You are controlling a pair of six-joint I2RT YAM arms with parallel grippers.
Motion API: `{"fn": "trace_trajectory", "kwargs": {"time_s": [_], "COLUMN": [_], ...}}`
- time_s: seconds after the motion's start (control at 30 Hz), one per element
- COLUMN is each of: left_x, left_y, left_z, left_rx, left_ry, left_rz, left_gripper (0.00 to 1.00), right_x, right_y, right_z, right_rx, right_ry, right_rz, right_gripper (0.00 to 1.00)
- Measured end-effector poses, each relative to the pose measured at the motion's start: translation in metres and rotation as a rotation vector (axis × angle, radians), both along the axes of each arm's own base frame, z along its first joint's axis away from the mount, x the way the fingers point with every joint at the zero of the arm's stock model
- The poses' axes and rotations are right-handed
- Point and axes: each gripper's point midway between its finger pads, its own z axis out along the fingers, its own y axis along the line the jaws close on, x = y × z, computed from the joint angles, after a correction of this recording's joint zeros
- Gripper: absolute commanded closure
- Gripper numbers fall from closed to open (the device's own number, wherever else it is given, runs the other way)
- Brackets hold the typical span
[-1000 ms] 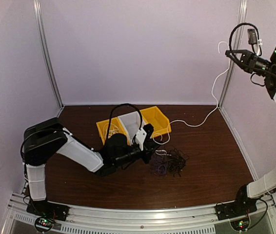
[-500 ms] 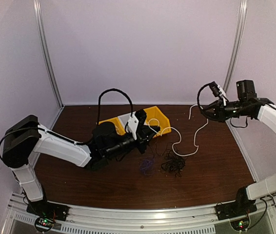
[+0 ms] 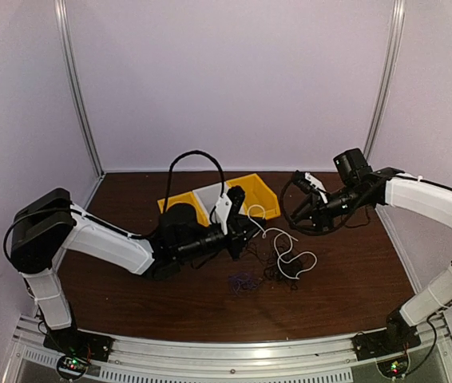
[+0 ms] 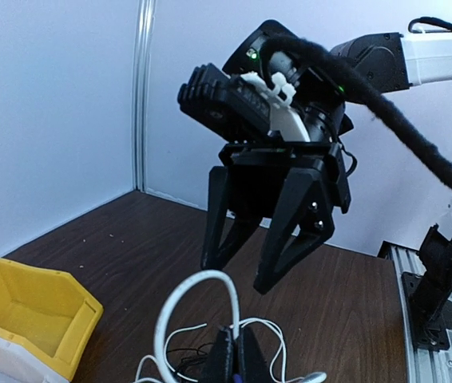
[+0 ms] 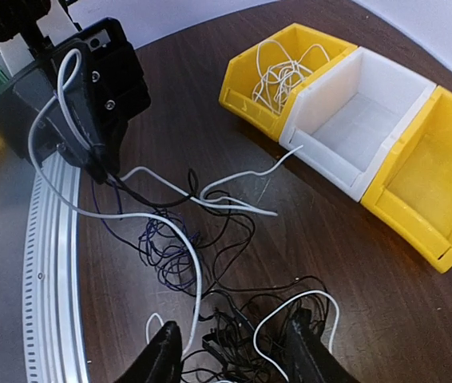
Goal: Untangle the cables
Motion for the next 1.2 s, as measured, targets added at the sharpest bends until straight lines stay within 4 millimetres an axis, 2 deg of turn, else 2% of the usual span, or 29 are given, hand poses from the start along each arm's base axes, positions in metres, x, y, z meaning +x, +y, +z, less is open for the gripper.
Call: {"fn": "trace_trajectory", "kwargs": {"time_s": [0.07, 0.17, 0.27, 0.33, 0.4, 0.47, 0.5, 0.6, 0.67, 0.7, 0.77, 0.83, 0.9, 1.0, 1.1, 1.2], "left_x": [0.0, -0.001, -0.001, -0.001, -0.001, -0.002, -0.001, -0.001, 0.001, 0.002, 0.006, 0.009, 0.011, 0.012, 0.013, 0.013], "left_y": [0.001, 0.002, 0.002, 0.003, 0.003, 0.003, 0.003, 0.003, 0.003, 0.004, 0.003, 0.001, -0.002, -0.006, -0.007, -0.007], "left_z": [-0.008, -0.017, -0.018, -0.016, -0.015, -0.014, -0.014, -0.013, -0.014, -0.016, -0.027, -0.046, -0.074, -0.119, -0.152, -0.174], "left_rx": [0.008, 0.017, 0.01, 0.002, -0.001, -0.004, -0.006, -0.009, -0.006, -0.003, 0.01, 0.039, 0.084, 0.152, 0.202, 0.23], "left_ry": [0.02, 0.042, 0.051, 0.052, 0.051, 0.05, 0.05, 0.048, 0.049, 0.05, 0.058, 0.075, 0.099, 0.14, 0.181, 0.215], "left_rz": [-0.001, -0.001, -0.002, -0.002, -0.003, -0.003, -0.002, 0.001, 0.011, 0.018, 0.035, 0.045, 0.049, 0.049, 0.048, 0.049], "left_gripper": [0.98, 0.98, 0.98, 0.99, 0.99, 0.98, 0.98, 0.94, 0.94, 0.94, 0.94, 0.94, 0.92, 0.88, 0.87, 0.87], "right_x": [-0.004, -0.011, -0.012, -0.011, -0.01, -0.008, -0.007, -0.006, -0.002, 0.002, 0.014, 0.026, 0.028, 0.008, -0.021, -0.041], "right_y": [0.005, 0.01, 0.016, 0.019, 0.021, 0.021, 0.021, 0.021, 0.021, 0.023, 0.027, 0.031, 0.032, 0.024, 0.013, 0.006], "right_z": [-0.013, -0.024, -0.029, -0.036, -0.044, -0.052, -0.055, -0.057, -0.045, -0.033, 0.004, 0.068, 0.134, 0.235, 0.301, 0.344], "right_rx": [-0.013, -0.021, -0.023, -0.031, -0.04, -0.054, -0.06, -0.072, -0.074, -0.072, -0.052, 0.0, 0.068, 0.183, 0.275, 0.345], "right_ry": [0.036, 0.074, 0.092, 0.111, 0.137, 0.163, 0.169, 0.183, 0.178, 0.161, 0.088, -0.039, -0.18, -0.396, -0.531, -0.605], "right_rz": [0.013, 0.028, 0.041, 0.046, 0.043, 0.031, 0.028, 0.019, 0.015, 0.014, 0.01, 0.005, 0.003, 0.006, 0.015, 0.024], "right_gripper": [0.4, 0.36, 0.37, 0.42, 0.54, 0.91, 1.0, 1.0, 1.0, 1.0, 1.0, 1.0, 1.0, 1.0, 1.0, 1.0]}}
